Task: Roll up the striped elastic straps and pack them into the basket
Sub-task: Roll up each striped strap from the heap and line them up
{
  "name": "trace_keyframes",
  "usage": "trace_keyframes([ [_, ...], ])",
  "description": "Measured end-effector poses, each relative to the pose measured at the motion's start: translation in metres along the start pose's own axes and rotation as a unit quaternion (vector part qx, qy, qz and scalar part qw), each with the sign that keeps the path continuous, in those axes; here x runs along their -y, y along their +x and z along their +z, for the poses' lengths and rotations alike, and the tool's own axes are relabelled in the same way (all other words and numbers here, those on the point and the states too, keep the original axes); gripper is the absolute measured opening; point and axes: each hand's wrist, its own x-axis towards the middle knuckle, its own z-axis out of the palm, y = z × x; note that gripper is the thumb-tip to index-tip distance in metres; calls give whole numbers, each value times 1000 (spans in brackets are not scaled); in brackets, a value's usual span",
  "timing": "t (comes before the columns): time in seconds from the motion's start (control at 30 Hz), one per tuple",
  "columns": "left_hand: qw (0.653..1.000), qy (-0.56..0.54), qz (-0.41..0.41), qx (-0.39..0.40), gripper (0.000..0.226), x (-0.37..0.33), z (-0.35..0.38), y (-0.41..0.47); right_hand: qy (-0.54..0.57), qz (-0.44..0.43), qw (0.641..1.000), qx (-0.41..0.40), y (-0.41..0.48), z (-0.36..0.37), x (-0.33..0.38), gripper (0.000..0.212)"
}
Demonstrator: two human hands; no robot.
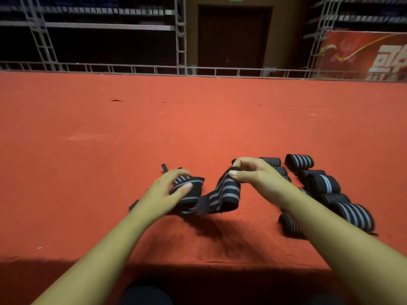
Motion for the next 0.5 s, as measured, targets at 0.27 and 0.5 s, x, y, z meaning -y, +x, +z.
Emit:
trace_keyframes([
  [0.27, 937, -301, -92, 151, 36, -45, 17, 7, -24, 8, 999, 27, 0, -6, 40, 14],
  [0.5, 934, -290, -123, 171, 12, -39, 10, -4, -242, 15, 970, 12, -13, -22, 23, 17],
])
